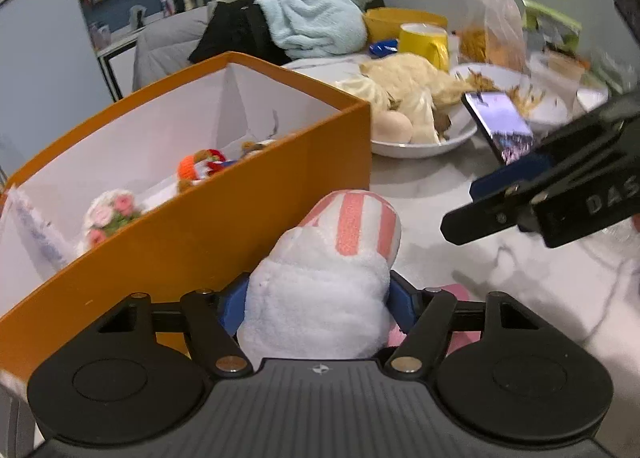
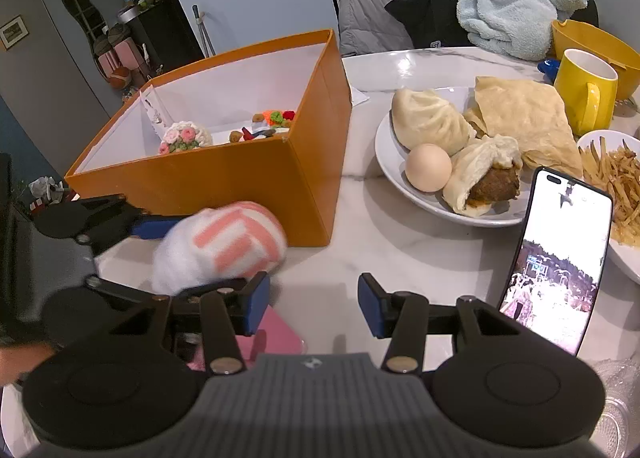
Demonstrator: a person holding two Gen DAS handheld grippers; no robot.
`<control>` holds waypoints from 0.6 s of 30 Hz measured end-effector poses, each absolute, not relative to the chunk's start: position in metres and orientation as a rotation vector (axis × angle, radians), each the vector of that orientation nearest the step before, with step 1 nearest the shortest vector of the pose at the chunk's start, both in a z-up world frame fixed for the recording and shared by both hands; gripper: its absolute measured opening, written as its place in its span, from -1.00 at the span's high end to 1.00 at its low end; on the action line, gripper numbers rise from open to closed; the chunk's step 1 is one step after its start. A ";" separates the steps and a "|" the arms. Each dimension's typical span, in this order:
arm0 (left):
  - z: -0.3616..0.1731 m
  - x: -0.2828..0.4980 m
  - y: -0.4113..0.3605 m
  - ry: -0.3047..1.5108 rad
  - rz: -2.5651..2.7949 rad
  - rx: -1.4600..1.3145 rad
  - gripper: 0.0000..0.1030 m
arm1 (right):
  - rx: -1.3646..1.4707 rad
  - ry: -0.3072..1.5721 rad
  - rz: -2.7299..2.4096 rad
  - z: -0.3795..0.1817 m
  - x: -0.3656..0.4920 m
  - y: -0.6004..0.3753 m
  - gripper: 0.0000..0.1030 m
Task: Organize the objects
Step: 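Grasp the white plush with pink stripes with the left tool, then grasp the pink wallet with the right tool while the left tool holds the striped plush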
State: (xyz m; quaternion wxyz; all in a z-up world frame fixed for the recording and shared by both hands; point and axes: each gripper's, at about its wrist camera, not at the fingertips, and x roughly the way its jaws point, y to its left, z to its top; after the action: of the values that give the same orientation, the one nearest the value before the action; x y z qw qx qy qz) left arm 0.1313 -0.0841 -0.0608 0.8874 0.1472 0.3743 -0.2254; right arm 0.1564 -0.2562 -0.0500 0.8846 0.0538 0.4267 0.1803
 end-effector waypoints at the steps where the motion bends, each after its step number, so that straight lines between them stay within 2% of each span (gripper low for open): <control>1: -0.057 0.130 -0.079 0.777 -0.467 0.285 -0.57 | 0.111 0.887 0.376 -0.050 0.156 -0.256 0.01; 7: -0.025 0.121 -0.034 0.796 -0.431 0.094 -0.57 | 0.098 0.892 0.392 -0.051 0.153 -0.250 0.01; 11: -0.011 0.106 -0.007 0.806 -0.388 0.074 -0.58 | 0.063 0.907 0.414 -0.054 0.150 -0.241 0.01; 18: -0.023 0.092 0.056 0.879 -0.257 -0.017 -0.58 | 0.007 0.971 0.436 -0.066 0.148 -0.230 -0.04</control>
State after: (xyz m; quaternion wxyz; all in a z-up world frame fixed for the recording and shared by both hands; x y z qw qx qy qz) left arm 0.0921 0.0563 -0.0227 0.8969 -0.0082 0.4243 -0.1242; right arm 0.1485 -0.2301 -0.0658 0.8617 0.0032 0.4629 0.2079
